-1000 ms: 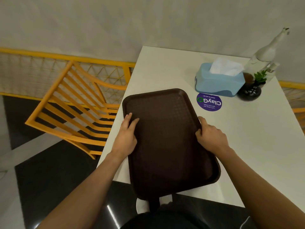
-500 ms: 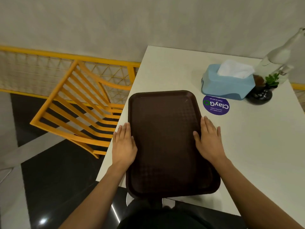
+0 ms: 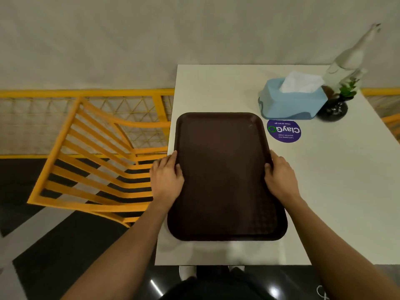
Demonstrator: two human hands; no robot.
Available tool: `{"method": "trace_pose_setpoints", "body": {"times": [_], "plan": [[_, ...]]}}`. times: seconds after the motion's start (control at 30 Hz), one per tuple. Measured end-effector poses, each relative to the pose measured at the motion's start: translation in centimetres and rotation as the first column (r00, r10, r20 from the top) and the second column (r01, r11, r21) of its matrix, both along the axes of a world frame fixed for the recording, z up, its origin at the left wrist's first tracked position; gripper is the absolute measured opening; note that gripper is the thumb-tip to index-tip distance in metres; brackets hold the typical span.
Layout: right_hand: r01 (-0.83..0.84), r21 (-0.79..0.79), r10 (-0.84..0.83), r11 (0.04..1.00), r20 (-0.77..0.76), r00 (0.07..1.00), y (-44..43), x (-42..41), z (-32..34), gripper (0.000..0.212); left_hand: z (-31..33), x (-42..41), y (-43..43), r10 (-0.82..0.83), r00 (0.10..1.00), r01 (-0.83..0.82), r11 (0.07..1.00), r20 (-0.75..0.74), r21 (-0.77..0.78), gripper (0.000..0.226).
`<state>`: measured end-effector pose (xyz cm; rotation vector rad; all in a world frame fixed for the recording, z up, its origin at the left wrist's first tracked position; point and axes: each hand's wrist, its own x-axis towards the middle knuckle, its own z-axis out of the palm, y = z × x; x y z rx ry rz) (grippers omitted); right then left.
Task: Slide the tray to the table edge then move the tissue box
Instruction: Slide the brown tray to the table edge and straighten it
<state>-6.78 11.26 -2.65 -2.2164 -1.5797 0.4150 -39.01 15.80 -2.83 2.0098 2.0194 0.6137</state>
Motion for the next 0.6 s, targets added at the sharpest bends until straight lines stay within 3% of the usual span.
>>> {"method": "trace_pose_setpoints", "body": {"times": [0.3,0.6], "plan": [[0.026,-0.177,-0.046,0.984,-0.107,0.993,2.9,0.5,1.6,0.049,-0.2,-0.4,2.4,-0.005,0.994,0.01,0.999,0.113,-0.041,0.05],[0.024,-0.169,-0.036,0.985,-0.071,0.997,1.9,0.3,1.5,0.05,-0.4,-0.7,2.4,-0.055,0.989,0.063,0.996,0.135,-0.059,0.053]]}}
